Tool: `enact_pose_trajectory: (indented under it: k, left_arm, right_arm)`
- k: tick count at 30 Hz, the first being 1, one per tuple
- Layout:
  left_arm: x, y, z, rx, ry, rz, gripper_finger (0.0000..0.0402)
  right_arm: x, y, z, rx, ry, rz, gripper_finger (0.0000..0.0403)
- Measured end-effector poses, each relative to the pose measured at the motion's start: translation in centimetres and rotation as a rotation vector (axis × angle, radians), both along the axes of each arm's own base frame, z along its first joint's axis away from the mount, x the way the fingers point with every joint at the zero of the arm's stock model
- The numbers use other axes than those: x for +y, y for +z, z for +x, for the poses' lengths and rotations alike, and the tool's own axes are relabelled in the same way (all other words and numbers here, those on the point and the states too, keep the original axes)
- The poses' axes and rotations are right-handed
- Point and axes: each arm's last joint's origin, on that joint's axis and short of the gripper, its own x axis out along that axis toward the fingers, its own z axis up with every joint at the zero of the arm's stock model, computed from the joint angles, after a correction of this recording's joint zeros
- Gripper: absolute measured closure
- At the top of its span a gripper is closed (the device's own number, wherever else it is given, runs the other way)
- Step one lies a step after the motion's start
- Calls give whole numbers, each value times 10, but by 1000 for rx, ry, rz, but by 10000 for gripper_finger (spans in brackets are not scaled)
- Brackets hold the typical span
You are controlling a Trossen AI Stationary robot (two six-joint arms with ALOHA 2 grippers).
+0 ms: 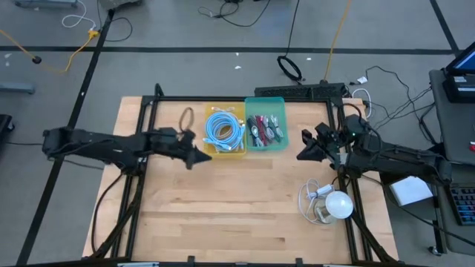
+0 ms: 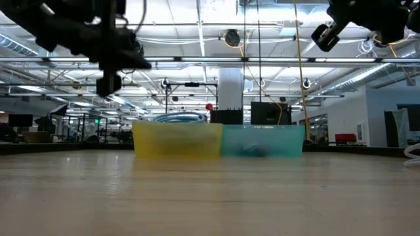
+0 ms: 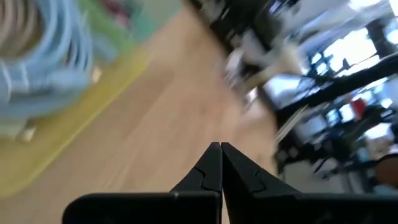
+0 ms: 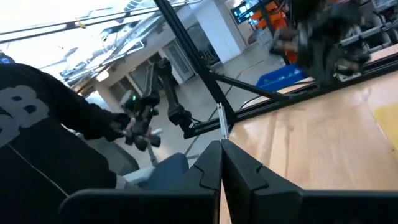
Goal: Pick and place USB-C Cables
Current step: Adjust the yellow bin
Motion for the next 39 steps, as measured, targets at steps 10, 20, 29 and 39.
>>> enact_pose_trajectory:
  k: [10, 20, 29, 39]
  left_arm:
    - [4, -35, 28, 354, 52, 114, 401]
    - [24, -42, 48, 454, 81, 160, 401]
    - [22, -32, 68, 603, 68, 282, 401]
    - [29, -28, 72, 641, 143, 353, 401]
  right_arm:
    - [0, -2, -1, 23, -27, 21, 403]
    - [0, -3, -1, 32, -28, 20, 403]
    - [0, -3, -1, 32, -29, 16, 403]
    - [0, -3, -1, 30, -29, 15, 403]
